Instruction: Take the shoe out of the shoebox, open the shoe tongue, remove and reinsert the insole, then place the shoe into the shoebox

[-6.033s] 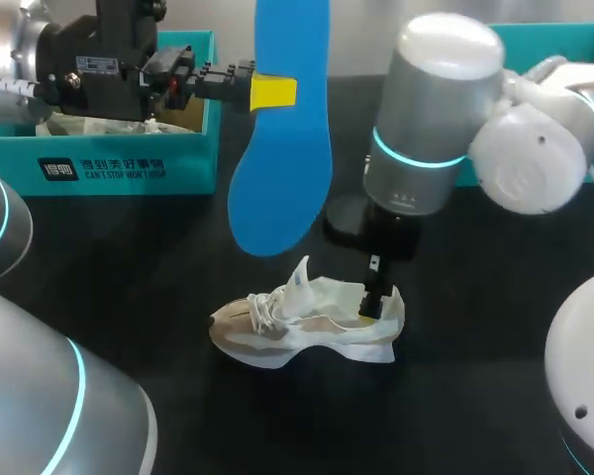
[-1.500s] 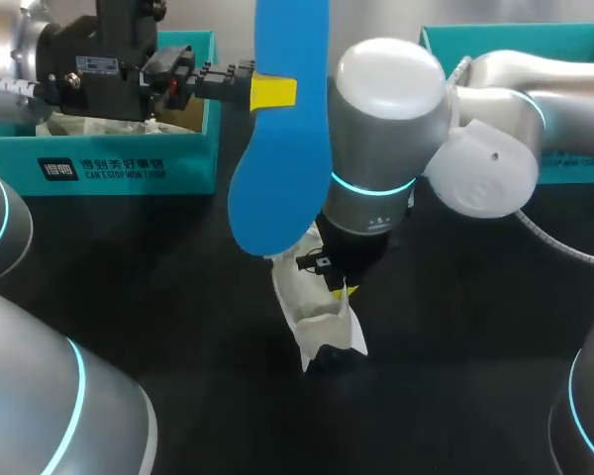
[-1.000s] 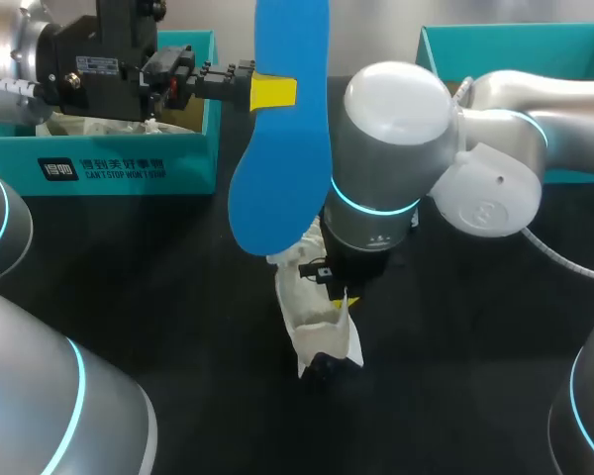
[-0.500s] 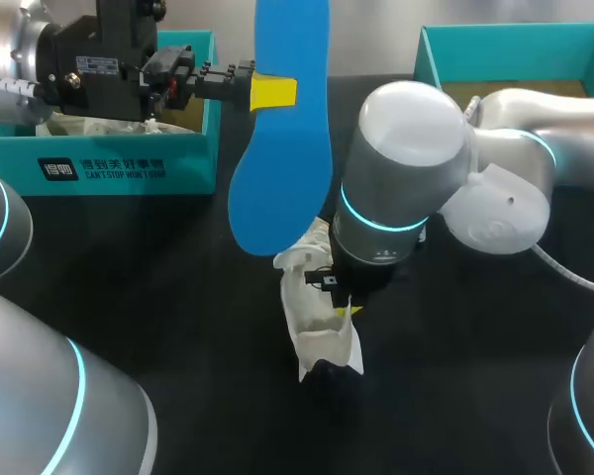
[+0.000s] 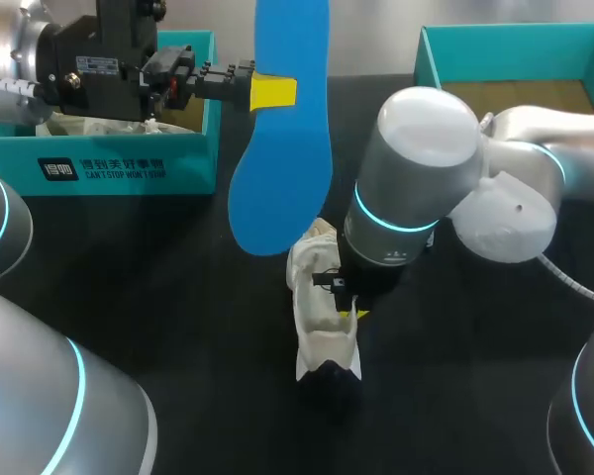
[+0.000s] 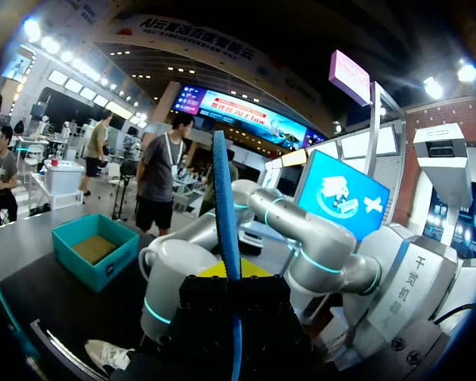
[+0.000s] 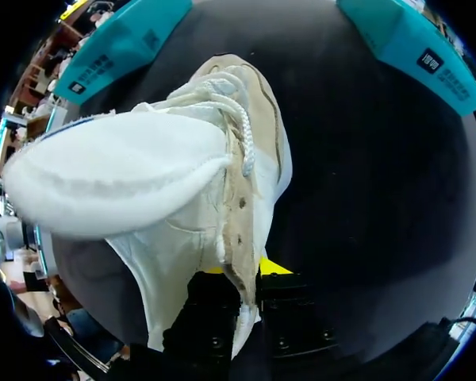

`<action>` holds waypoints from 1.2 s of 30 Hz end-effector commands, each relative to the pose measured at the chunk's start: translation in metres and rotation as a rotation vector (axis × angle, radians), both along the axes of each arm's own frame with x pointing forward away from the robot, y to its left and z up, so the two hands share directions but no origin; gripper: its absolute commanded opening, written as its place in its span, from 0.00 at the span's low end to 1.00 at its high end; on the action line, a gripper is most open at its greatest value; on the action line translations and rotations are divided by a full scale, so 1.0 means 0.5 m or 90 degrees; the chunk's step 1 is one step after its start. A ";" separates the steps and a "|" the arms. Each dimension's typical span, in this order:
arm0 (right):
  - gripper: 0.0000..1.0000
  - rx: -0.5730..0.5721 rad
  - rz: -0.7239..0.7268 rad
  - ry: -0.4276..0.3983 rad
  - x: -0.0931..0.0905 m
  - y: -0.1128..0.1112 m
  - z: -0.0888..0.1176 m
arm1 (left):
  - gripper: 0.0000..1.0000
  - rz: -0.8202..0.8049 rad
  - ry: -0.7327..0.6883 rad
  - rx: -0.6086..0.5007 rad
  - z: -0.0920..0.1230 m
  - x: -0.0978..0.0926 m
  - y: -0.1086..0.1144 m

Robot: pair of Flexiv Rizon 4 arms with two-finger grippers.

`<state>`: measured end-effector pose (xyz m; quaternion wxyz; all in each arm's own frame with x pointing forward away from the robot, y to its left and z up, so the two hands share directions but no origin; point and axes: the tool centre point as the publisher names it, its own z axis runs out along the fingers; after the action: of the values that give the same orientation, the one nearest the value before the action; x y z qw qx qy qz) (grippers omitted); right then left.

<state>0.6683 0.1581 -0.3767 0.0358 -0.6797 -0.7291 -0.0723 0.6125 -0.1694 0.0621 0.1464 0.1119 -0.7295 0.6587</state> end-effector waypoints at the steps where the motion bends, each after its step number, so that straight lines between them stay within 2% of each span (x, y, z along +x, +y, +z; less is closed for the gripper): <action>1: 1.00 0.013 0.002 -0.008 0.001 -0.003 -0.003 | 0.00 0.000 -0.001 0.001 -0.001 0.000 0.000; 8: 1.00 0.033 0.025 -0.045 -0.006 -0.006 0.044 | 0.00 0.000 -0.001 0.001 -0.001 0.000 0.000; 12: 1.00 0.038 0.033 -0.040 -0.010 -0.029 0.080 | 0.00 0.000 -0.001 0.001 -0.001 0.000 0.000; 14: 1.00 0.056 0.044 -0.064 -0.013 -0.039 0.102 | 0.00 0.000 -0.001 0.001 -0.001 0.000 0.000; 19: 1.00 0.093 0.068 -0.089 -0.016 -0.065 0.149 | 0.00 0.000 -0.001 0.001 -0.001 0.000 0.000; 36: 1.00 0.093 0.068 -0.089 -0.016 -0.065 0.149 | 0.00 0.000 -0.001 0.001 -0.001 0.000 0.000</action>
<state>0.6612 0.1255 -0.3008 0.0378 -0.6292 -0.7578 -0.1687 0.6125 -0.1694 0.0621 0.1464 0.1119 -0.7295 0.6587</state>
